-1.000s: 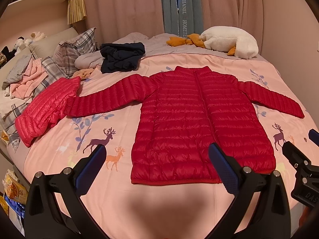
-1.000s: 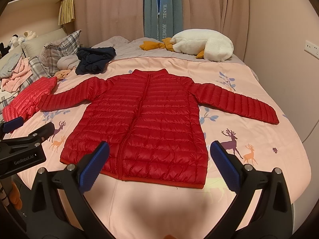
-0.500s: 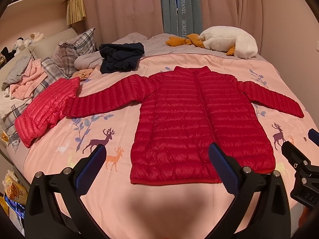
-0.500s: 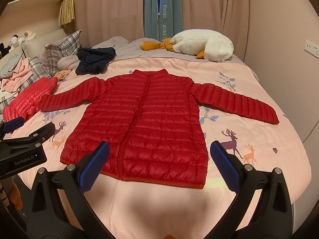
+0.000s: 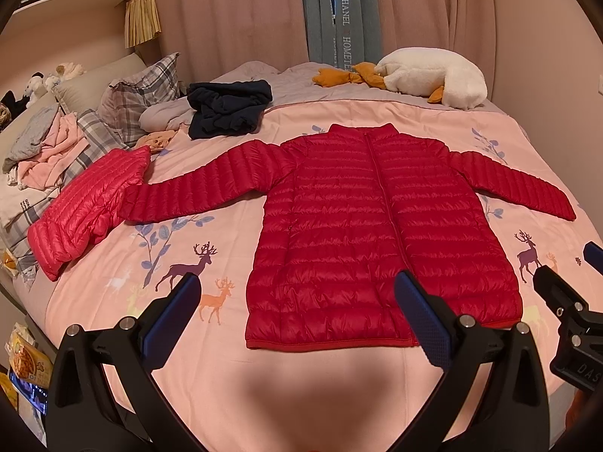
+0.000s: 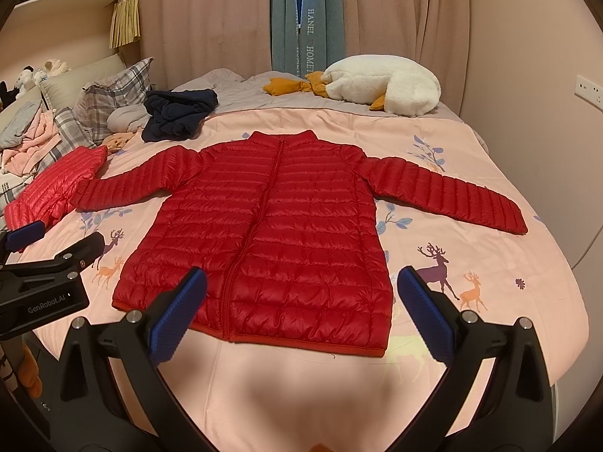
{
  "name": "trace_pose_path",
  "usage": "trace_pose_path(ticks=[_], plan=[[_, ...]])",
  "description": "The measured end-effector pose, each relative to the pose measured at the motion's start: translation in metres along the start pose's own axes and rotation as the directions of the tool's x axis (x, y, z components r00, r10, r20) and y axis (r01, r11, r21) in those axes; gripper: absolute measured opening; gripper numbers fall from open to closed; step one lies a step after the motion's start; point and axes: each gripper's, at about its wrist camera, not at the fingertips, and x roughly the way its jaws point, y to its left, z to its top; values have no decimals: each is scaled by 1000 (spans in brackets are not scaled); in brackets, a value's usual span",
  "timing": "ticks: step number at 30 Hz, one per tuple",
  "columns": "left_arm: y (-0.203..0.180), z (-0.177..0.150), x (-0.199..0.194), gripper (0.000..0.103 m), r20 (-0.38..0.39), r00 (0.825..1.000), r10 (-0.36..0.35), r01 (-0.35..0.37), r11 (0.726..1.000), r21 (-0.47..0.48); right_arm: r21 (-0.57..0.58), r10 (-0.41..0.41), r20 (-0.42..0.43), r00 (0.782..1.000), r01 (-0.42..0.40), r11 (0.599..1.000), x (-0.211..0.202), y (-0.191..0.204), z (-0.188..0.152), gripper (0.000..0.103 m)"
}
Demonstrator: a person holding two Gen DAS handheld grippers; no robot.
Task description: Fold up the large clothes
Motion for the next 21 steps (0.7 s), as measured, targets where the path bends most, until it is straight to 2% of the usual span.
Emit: trace_pose_path(ticks=[1,3,5,6,7,9,12,13,15,17,18,20,21], plan=[[0,0,3,102,-5,1000,-7,7,1000,-5,12,20,-1,1000,-20,1000,2,-3,-1,101],[4,0,10,102,-19,999,-45,44,999,-31,70,149,0,989,-148,986,8,-12,-4,101],[14,-1,24,102,-39,990,-134,130,988,-86,131,253,18,967,-253,958,12,-23,-6,101],[18,-1,30,102,-44,984,-171,165,980,-108,169,315,39,948,-317,933,16,-29,-8,101],[26,-2,40,102,-49,971,-234,225,962,-155,186,351,53,935,-355,916,18,-32,-9,101],[38,-3,57,102,-52,948,-315,295,926,-235,228,428,93,899,-438,870,24,-39,-12,101],[63,-4,87,102,-30,929,-368,337,877,-343,293,503,144,852,-522,801,36,-47,-12,101],[77,-5,99,102,-6,928,-373,342,857,-386,313,510,159,845,-533,786,40,-49,-13,101],[99,-3,117,102,20,927,-373,342,826,-447,326,508,168,845,-534,780,47,-51,-13,101],[132,-1,143,102,20,936,-350,307,789,-532,314,517,149,843,-536,784,55,-48,-13,101],[147,-1,155,102,24,939,-344,297,770,-564,302,536,135,833,-550,779,59,-47,-12,101],[184,-3,178,102,29,949,-313,256,716,-649,293,567,115,816,-573,765,67,-45,-11,101],[208,-5,191,102,62,946,-317,271,674,-688,284,571,116,813,-578,765,69,-44,-11,101]])
